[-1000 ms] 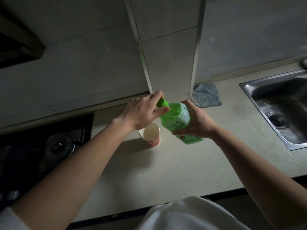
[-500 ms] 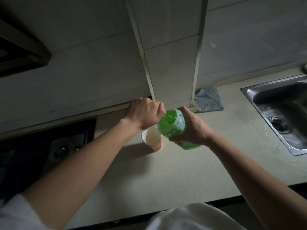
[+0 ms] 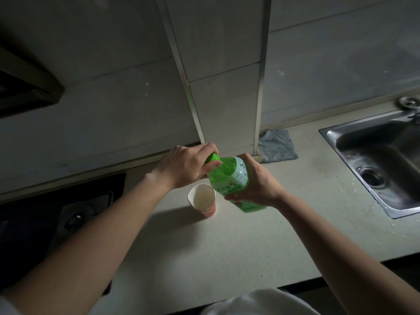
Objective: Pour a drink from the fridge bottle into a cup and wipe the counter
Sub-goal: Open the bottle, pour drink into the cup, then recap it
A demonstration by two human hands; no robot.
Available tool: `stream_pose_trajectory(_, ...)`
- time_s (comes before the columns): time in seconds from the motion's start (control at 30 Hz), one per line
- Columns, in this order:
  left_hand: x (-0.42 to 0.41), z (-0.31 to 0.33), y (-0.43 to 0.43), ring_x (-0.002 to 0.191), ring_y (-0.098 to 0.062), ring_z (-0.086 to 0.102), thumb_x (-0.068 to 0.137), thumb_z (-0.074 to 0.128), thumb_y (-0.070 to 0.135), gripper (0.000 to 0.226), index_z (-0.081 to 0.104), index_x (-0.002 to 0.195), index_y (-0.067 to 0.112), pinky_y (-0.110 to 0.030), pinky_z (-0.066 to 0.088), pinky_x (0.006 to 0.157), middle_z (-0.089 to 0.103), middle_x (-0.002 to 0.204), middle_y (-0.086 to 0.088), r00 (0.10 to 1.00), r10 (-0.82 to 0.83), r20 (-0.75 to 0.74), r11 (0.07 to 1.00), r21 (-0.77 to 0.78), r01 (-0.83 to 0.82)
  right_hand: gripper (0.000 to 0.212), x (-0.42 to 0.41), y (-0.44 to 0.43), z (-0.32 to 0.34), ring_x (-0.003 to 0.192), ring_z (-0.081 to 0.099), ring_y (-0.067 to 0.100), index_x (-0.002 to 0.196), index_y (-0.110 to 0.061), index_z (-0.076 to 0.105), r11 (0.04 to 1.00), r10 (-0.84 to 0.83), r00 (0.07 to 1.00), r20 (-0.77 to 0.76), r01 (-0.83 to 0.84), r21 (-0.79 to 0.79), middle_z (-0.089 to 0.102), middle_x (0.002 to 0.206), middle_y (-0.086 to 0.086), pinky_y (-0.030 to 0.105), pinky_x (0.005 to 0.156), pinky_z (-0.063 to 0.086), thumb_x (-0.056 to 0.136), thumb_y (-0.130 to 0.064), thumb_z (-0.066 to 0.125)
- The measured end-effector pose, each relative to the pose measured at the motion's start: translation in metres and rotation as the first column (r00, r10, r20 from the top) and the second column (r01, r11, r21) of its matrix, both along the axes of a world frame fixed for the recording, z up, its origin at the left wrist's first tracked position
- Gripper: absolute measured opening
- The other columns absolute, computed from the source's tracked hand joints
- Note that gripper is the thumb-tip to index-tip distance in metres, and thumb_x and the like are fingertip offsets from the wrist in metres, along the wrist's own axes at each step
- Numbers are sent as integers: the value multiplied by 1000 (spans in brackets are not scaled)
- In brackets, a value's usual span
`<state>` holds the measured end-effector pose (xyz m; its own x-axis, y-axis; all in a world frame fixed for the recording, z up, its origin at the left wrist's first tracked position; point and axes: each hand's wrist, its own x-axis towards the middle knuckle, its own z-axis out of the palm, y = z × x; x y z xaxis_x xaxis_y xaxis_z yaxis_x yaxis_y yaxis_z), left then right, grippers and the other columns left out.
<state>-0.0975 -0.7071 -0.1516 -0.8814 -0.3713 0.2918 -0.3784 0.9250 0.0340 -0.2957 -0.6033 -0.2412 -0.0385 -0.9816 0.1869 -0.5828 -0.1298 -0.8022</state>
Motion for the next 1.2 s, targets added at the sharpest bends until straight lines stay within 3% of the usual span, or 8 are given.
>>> stream_pose_trajectory(0.13, -10, -6, 2, 52, -37, 61, 92, 38, 31, 23, 53, 83, 16, -35, 47, 42, 65, 65, -4, 995, 30, -92, 1000, 8, -30, 80, 3, -3, 3, 89, 57, -8, 116, -20, 48, 1000, 19, 1000, 7, -20, 4, 56, 100, -19, 5, 70, 45, 53, -34, 95)
stream_pose_trajectory(0.2, -19, -4, 1, 51, -37, 60, 93, 33, 31, 27, 52, 80, 16, -37, 47, 44, 63, 60, -8, 992, 104, -72, 994, 44, -101, 78, 4, -3, 1, 90, 58, -6, 114, -24, 46, 1000, 1, 1000, 30, -2, 21, 58, 101, -18, 8, 70, 46, 53, -34, 95)
stream_pose_trajectory(0.4, -30, -9, 5, 71, -37, 65, 103, 29, 37, 47, 63, 82, 11, -35, 41, 58, 67, 76, -17, 952, 270, 145, 959, 49, -279, 81, 1, -3, -11, 87, 56, 9, 117, -14, 49, 1000, -27, 997, -71, 27, -3, 58, 104, -5, 9, 71, 41, 52, -34, 94)
stream_pose_trajectory(0.63, -11, 3, -5, 71, -25, 64, 98, 28, 58, 42, 47, 103, 21, -34, 49, 60, 66, 92, 1, 990, 18, 141, 997, 72, -29, 80, -8, 3, -15, 94, 57, -5, 117, -20, 48, 999, -13, 1000, 24, 12, 37, 57, 105, -16, 7, 73, 46, 53, -33, 95)
stream_pose_trajectory(0.77, -11, -7, -11, 53, -29, 57, 96, 36, 45, 36, 52, 84, 15, -27, 35, 46, 56, 68, -1, 996, -84, 41, 993, -74, 87, 81, -5, 2, -12, 96, 61, 3, 120, -20, 47, 998, 44, 998, 46, -46, 47, 60, 109, -10, 20, 77, 53, 55, -34, 94)
stream_pose_trajectory(0.97, -15, -19, -10, 50, -27, 58, 89, 35, 37, 40, 62, 69, 14, -29, 42, 47, 63, 59, -3, 995, 54, -80, 997, -58, -59, 78, 3, 1, -11, 91, 61, 2, 115, -25, 47, 999, 29, 997, 77, -31, 21, 61, 104, -12, 19, 73, 52, 54, -33, 95)
stream_pose_trajectory(1.07, -14, -22, -7, 54, -31, 62, 90, 29, 44, 51, 64, 70, 14, -31, 45, 49, 65, 59, -7, 986, 154, -56, 987, -31, -156, 79, 4, 0, -12, 91, 58, -4, 114, -26, 46, 1000, 5, 999, 54, -5, -2, 58, 102, -17, 8, 71, 45, 52, -31, 96)
stream_pose_trajectory(1.2, -14, -18, -5, 62, -27, 63, 95, 22, 65, 54, 49, 80, 21, -29, 37, 52, 64, 71, -1, 983, 181, 30, 983, -10, -181, 81, -1, 0, -16, 93, 59, -1, 114, -24, 47, 1000, -11, 999, 42, 11, 1, 59, 104, -15, 14, 73, 49, 50, -31, 96)
